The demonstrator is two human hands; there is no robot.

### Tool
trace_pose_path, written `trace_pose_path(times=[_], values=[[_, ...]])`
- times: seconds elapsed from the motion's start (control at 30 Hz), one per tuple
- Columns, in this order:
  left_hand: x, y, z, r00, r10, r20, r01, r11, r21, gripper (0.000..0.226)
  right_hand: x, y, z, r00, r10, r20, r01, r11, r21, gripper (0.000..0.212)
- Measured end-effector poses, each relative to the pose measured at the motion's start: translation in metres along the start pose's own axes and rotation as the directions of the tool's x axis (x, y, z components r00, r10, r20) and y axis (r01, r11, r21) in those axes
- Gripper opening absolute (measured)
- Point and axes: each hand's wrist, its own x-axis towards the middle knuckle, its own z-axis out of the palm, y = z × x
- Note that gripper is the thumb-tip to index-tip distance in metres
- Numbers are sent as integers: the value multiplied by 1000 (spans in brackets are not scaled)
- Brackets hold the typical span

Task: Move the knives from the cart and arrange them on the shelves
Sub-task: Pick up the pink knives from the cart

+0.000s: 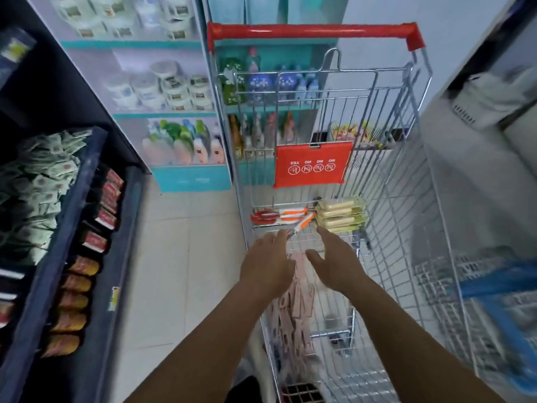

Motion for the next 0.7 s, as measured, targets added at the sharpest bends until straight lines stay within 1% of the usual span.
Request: trace_pose_path(times=[0.1,0.23,0.43,0.57,0.63,0.7], values=[[32,-3,14,998,-44,51,45,999,-4,59,38,12,1,999,-14,34,15,999,-33,63],[75,-7,38,981,-169,93,174,983,-50,57,95,33,13,991,-64,118,73,995,-68,65],[135,-18,90,924,-366,115,378,919,-114,52,183,74,44,961,-162,224,204,963,-177,67],[161,-25,128,884,-432,181,453,887,-95,63,231,99,72,935,-196,296,278,923,-267,75],[172,-29,144,870,-455,191,478,873,-98,63,250,108,87,920,-218,325,323,892,-315,75],[180,-33,158,861,-472,191,497,860,-115,61,265,111,99,915,-240,325,354,863,-360,75]])
